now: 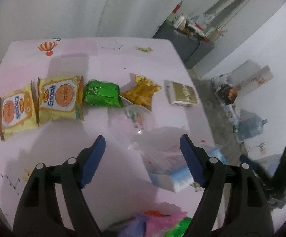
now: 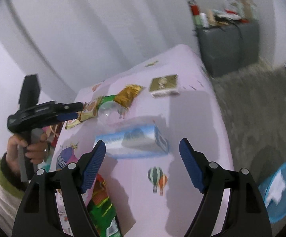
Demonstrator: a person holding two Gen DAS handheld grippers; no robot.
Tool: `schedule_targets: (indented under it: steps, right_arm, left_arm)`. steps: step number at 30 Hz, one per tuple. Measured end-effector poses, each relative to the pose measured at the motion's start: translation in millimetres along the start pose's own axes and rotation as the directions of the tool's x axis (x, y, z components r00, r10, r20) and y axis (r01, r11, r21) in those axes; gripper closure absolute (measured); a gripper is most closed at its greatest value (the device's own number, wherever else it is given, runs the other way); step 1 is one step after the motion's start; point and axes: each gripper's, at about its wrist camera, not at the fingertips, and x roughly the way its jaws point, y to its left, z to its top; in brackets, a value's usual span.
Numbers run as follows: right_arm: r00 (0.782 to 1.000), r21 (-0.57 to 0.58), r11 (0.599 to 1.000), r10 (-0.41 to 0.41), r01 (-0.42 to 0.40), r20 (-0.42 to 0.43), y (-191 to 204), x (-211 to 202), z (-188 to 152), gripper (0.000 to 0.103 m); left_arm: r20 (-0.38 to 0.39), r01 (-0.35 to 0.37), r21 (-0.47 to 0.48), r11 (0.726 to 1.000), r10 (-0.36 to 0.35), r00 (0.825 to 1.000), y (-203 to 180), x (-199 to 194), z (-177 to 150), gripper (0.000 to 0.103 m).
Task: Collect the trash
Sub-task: 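Reach for the clear plastic cup and grasp it with the left tool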
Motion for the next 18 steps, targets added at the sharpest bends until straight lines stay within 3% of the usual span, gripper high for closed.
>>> schedule_targets:
  steps: [4, 12, 18]
  right_arm:
    - [0.998, -0.106, 0.994, -0.001, -0.006, -0.066, 7, 25, 16, 0.028]
    - [0.974, 0.126, 0.991, 0.078, -0.051, -0.215, -21, 59, 33, 0.028]
    - [0.961, 0.133, 0.991, 0.066, -0.031, -0.270, -17, 66, 41, 0.028]
  left_arm:
    - [-0.044, -0.020, 0.018, 1.000, 0.021, 0.999, 2, 20, 7, 0.035]
    - [-0.099, -0.058, 0.040, 0.997, 0.062, 0.993, -6, 48, 23, 0.033]
    - [-0.115, -0.105, 0.077, 0.991, 0.114, 0.987, -16, 67, 26, 0.033]
